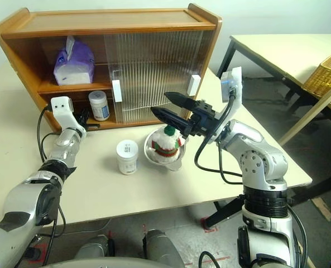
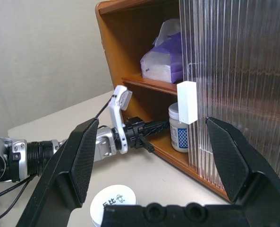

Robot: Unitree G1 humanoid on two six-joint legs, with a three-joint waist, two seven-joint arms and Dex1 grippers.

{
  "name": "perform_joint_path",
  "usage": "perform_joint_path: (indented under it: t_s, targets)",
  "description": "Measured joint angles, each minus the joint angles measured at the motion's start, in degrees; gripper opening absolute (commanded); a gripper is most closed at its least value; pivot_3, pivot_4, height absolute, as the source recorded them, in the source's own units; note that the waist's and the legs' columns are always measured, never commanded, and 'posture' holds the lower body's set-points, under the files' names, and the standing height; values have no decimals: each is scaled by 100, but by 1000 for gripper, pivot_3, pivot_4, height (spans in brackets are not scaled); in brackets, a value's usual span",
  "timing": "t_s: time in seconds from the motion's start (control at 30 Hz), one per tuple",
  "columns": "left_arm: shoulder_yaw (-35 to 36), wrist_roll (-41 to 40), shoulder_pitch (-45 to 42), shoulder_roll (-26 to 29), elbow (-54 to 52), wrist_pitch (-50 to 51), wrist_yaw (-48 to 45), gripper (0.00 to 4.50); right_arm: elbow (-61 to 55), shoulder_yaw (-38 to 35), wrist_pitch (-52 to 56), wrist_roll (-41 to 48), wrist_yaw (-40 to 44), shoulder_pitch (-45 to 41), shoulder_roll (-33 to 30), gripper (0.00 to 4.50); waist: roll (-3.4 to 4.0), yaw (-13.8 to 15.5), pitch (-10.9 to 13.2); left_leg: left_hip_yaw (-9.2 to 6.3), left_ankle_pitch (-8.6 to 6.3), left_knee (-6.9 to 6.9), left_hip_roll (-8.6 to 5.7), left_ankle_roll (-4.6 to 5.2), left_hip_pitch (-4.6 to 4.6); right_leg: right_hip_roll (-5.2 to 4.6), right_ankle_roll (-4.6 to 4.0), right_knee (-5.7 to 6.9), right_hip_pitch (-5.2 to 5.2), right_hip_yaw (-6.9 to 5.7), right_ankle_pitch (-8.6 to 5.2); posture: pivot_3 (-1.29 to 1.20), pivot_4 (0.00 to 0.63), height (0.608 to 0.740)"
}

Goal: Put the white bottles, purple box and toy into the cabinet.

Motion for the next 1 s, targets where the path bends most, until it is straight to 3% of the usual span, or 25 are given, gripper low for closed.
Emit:
perform_joint_path:
  t_s: [1.0]
  targets:
    - [53,56,-18,-14,148,63,-553,9,-199,-62,1,21,-129,193,-54,4500,0,-309,0,3,1,8,-28,17,-1,-6,26,-2,8,-30,0,-241,57,740]
